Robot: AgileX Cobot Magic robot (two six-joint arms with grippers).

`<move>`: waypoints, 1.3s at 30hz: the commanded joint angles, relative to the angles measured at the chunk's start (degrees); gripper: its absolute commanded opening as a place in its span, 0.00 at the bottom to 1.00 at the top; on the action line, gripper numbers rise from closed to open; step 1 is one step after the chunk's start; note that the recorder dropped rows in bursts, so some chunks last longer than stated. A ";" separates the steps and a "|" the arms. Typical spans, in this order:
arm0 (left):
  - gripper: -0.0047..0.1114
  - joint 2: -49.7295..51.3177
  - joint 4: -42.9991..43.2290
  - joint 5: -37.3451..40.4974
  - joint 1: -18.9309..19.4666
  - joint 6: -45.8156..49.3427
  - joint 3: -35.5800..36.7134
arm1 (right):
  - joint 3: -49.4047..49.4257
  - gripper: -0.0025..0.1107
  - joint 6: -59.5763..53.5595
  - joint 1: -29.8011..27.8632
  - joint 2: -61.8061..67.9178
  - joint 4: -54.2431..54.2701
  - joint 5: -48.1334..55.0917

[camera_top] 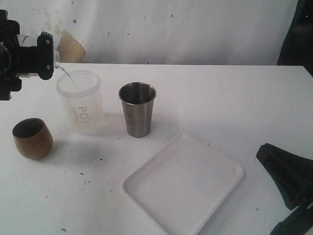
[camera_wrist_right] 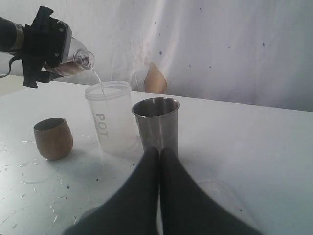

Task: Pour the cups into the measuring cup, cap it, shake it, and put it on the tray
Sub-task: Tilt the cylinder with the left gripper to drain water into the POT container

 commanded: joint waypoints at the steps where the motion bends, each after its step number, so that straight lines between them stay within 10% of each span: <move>1: 0.04 -0.72 3.48 3.08 -0.13 0.15 -0.97 | 0.42 0.02 -0.67 -0.22 -0.24 -0.01 -0.13; 39: 0.04 -0.72 3.48 9.22 -4.10 18.47 -2.35 | 0.42 0.02 -0.67 -0.22 -0.24 -0.01 -0.13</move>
